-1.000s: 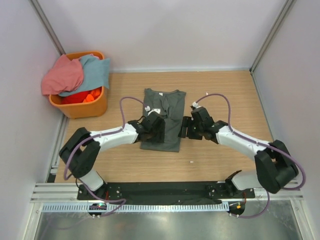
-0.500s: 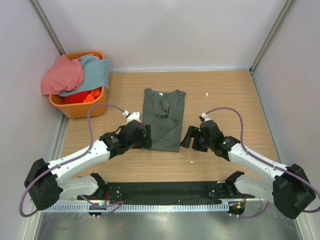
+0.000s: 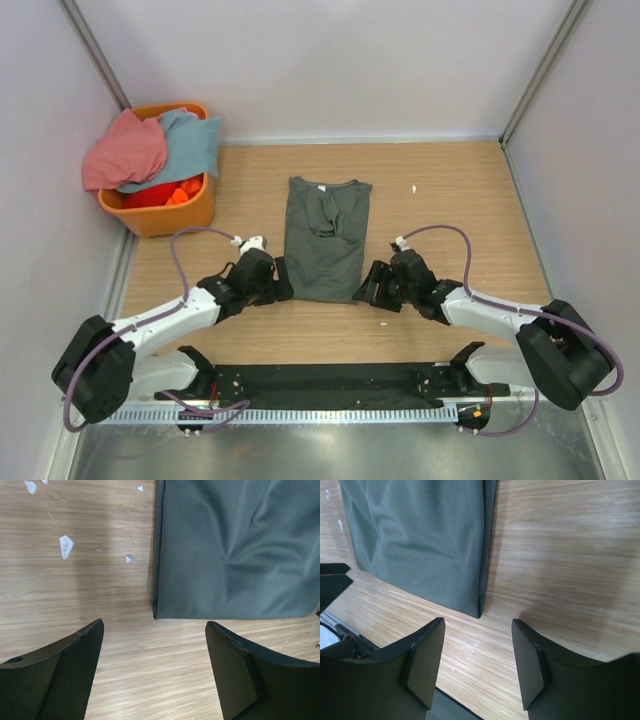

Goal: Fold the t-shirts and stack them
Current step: Fold the tshirt

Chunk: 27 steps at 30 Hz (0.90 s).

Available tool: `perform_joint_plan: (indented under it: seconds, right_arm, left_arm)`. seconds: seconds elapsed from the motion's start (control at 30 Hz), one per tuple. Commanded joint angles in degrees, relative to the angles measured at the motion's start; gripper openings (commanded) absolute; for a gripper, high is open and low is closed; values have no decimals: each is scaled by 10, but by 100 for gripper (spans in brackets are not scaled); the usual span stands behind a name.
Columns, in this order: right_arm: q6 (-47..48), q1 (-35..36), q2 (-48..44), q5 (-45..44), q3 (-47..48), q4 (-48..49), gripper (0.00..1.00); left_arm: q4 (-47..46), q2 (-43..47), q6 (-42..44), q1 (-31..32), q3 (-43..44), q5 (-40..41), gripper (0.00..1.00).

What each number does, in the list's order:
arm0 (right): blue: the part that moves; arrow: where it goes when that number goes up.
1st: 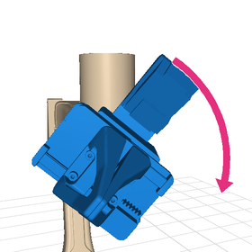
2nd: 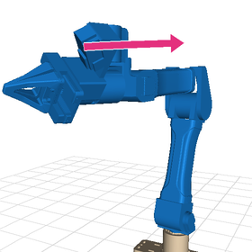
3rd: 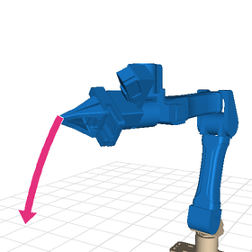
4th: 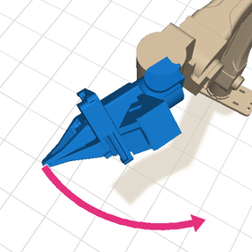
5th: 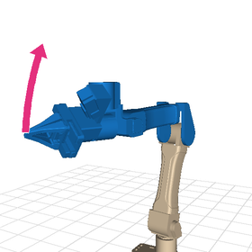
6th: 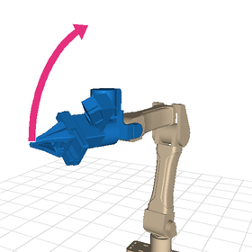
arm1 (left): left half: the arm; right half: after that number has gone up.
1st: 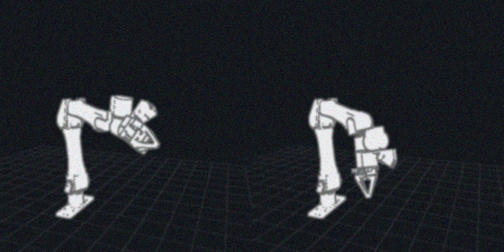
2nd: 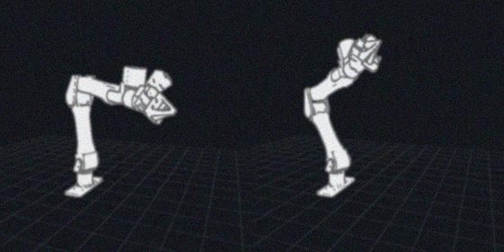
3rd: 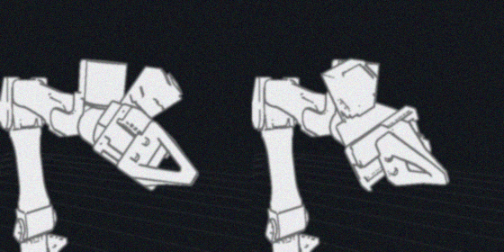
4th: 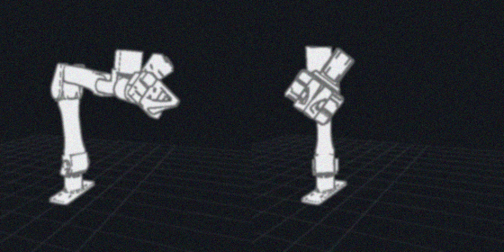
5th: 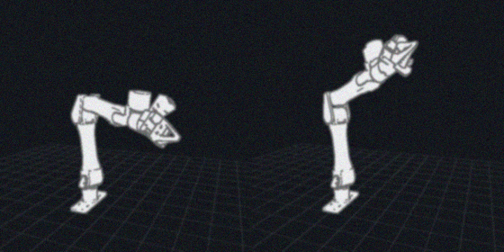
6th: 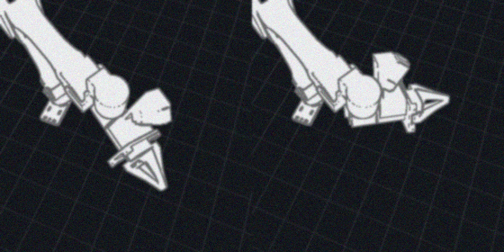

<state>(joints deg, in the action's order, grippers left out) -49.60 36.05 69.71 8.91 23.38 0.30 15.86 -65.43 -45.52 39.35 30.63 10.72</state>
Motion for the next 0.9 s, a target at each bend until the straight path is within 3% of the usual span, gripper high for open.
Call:
perform_joint_plan:
  seconds: [0.0,0.47,0.7,0.8,0.87]
  right_arm:
    - [-15,5,18,-6,-8,53,61]
    - [-37,17,64,-6,-27,109,51]
    - [-39,19,89,-3,-30,130,41]
    - [-40,19,98,-2,-32,143,26]
    - [-41,19,105,1,-34,149,19]
  left_arm:
    - [-80,-26,-25,-12,-12,-38,81]
    - [-123,-73,-37,-13,-33,-41,61]
    - [-139,-93,-41,-14,-30,-48,51]
    - [-144,-97,-40,-13,-29,-52,43]
    - [-148,-101,-40,-14,-27,-56,26]
